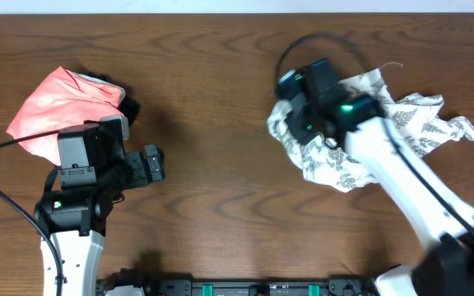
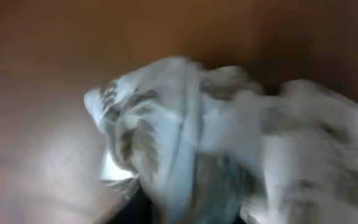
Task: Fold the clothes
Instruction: 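Reach the right gripper to the fern-print shirt and grasp it, then drag the fern-print shirt leftward to table center with the right gripper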
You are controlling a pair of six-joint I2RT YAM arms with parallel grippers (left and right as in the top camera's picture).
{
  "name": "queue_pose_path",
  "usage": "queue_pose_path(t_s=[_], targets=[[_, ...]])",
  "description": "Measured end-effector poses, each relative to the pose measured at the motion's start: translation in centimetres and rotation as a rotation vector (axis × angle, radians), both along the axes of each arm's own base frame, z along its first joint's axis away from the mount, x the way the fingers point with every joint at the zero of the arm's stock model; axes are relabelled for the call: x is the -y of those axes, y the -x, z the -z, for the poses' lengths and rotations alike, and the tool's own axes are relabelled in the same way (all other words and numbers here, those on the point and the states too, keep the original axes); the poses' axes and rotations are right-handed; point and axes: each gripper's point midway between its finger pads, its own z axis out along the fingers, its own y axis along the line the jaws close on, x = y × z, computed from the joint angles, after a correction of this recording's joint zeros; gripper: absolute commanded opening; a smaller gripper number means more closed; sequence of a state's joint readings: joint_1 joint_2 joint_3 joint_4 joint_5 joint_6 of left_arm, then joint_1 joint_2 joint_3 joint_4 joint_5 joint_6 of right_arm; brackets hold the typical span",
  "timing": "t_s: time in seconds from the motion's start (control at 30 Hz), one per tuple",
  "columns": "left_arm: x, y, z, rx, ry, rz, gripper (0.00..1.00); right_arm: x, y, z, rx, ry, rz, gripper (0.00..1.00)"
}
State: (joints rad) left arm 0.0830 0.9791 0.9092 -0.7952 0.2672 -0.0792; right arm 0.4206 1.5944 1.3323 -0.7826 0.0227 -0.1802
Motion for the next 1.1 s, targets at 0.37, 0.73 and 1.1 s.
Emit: queue_pose_path(t_s=[0.37, 0.73, 1.1], targets=[[0.0, -0.3, -0.2, 0.014, -0.001, 0.000, 0.98, 14.8, -1.2, -5.2, 0.096, -0.130, 0.656, 0.66], [0.0, -0.3, -0.2, 0.014, -0.001, 0.000, 0.98, 30.4, 1.5, -0.4, 0.059, -0.242, 1.308, 0.77], [0.0, -0.3, -0.2, 0.014, -0.001, 0.000, 0.98, 39.2, 2.7, 7.7, -0.025, -0.408, 1.535, 0.77]])
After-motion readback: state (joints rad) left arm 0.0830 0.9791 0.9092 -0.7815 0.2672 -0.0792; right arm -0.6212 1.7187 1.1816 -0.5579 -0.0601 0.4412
